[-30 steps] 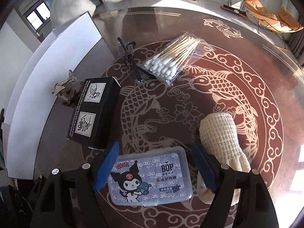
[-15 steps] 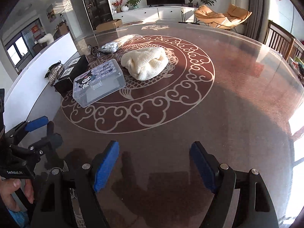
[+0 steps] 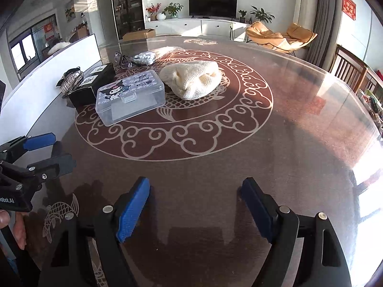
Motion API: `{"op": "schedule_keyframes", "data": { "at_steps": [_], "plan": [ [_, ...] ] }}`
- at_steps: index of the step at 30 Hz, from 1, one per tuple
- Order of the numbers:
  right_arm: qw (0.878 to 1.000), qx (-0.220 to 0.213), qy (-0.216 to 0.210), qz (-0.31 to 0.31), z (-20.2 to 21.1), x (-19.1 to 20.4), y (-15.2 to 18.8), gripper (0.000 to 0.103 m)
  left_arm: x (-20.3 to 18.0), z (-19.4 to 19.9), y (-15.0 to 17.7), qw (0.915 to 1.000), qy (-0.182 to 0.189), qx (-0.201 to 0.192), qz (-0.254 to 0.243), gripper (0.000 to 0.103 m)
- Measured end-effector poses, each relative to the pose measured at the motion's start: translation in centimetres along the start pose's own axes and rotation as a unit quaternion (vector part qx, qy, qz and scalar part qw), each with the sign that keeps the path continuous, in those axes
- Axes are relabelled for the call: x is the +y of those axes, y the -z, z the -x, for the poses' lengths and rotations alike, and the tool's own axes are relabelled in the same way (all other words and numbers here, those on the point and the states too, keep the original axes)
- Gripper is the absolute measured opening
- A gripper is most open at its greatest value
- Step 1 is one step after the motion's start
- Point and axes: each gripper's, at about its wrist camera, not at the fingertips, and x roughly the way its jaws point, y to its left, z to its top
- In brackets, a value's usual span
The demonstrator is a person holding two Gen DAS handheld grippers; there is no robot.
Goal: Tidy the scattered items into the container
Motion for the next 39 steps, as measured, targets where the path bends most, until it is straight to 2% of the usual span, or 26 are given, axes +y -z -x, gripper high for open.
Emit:
{"op": "schedule_keyframes", "data": {
  "at_steps": [27,39],
  "plan": [
    [1.0,0.001,0.004,-0.001,-0.1,-0.1,-0.1,0.082,-1.4,-0.6,0.0,0.9971,-0.056,0.025,-0.046,0.103],
    [1.0,0.0,0.004,-0.001,-0.1,-0.1,-0.1,0.082,-1.6,-0.6,0.1,0.997,-0.057,0.026,-0.047,0.103]
  ]
}}
